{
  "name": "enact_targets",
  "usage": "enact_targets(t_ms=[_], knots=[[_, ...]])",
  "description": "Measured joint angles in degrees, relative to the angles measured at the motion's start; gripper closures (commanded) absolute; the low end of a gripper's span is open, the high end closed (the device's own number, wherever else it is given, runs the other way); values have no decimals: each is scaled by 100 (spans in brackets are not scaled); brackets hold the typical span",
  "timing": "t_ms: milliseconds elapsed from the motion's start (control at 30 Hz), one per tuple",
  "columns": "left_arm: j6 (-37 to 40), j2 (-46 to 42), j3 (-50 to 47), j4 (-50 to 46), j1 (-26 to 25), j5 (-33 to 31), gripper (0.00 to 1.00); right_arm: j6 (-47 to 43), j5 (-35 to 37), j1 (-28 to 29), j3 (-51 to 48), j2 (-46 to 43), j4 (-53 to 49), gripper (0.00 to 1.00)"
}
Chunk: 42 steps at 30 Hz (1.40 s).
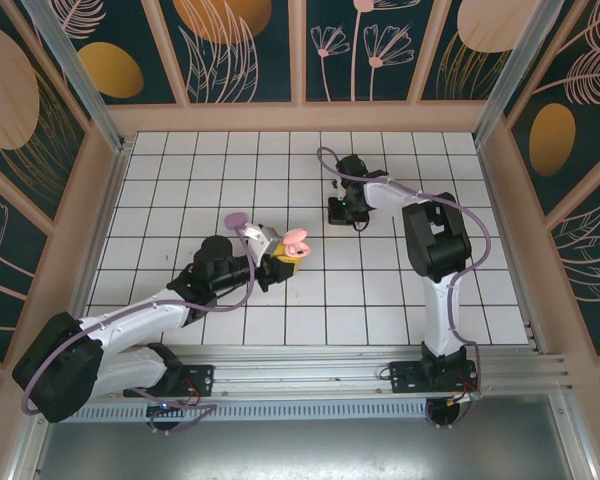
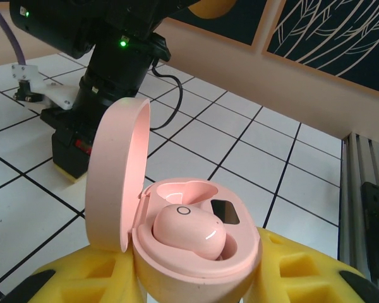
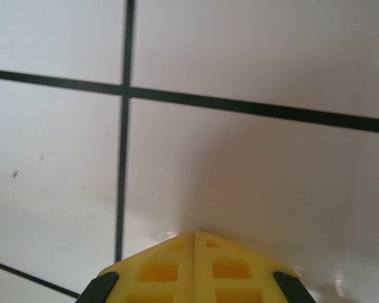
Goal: Insert the wireless bluetooth earbuds into the charging case
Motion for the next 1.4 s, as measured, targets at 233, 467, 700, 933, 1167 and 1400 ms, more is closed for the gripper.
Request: enact_targets(t_ms=[233, 467, 700, 933, 1167, 1400], knots=[[2, -24, -7, -11, 0, -20, 79, 492, 306, 55, -181, -463, 68, 99], [2, 66, -7, 37, 0, 11, 79, 2389, 391, 57, -1963, -2087, 1110, 71], [85, 144, -4, 33, 0, 87, 78, 3679, 669, 50, -2826, -2430, 1775, 66], [155, 85, -4, -7, 0, 103, 79, 4282, 879, 22, -3014, -2430, 2111, 74], [234, -98, -4, -31, 0, 118, 79, 4555, 940, -83, -3145, -2430, 2319, 73], [328, -197, -4, -179, 0, 114, 78, 4586, 883, -157, -3161, -2369, 2546, 72]])
